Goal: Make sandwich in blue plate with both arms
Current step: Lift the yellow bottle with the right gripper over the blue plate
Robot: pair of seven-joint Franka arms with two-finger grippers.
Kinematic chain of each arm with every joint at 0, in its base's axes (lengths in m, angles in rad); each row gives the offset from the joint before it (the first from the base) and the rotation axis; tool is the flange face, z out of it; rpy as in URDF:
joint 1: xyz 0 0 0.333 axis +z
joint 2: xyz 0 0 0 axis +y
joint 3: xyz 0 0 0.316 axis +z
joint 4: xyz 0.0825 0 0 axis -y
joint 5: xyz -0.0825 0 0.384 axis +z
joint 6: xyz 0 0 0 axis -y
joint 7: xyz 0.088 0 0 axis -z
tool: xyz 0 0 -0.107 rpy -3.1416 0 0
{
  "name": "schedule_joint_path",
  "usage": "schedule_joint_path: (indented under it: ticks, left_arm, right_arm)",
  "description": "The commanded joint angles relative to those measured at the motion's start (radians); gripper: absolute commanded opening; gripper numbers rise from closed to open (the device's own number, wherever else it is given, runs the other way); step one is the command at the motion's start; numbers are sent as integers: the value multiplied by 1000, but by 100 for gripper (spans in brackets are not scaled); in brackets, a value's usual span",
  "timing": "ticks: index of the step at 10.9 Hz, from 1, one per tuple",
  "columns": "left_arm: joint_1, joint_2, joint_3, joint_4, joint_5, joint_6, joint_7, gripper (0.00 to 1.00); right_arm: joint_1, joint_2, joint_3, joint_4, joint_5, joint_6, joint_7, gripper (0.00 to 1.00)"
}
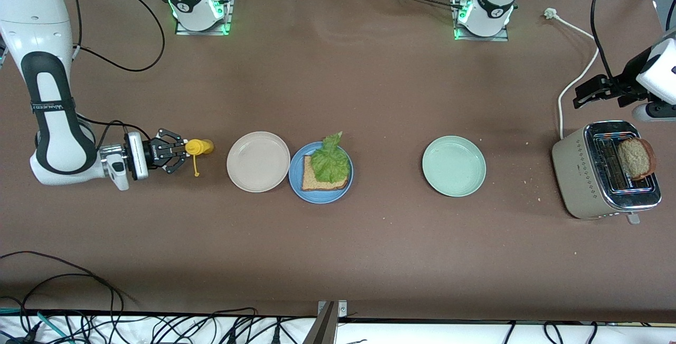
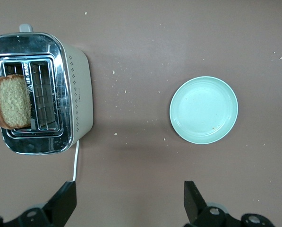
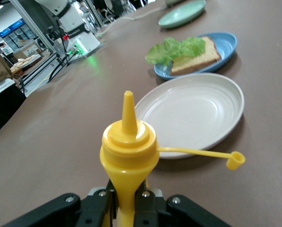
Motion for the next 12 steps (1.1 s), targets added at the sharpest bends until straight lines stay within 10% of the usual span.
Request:
schedule_joint_path:
  ticks: [1, 7, 12]
  left_arm:
    - [4, -15, -1, -11, -14, 11, 23, 100]
    - [-1, -15, -1, -11, -14, 11, 23, 100]
    - [-1, -15, -1, -10, -14, 10, 23, 100]
  right_arm:
    - [43, -9, 8, 137, -130, -20, 311, 0]
    - [373, -32, 5, 416, -563, -11, 814, 0]
    - [667, -22, 3, 418, -959, 118, 1054, 0]
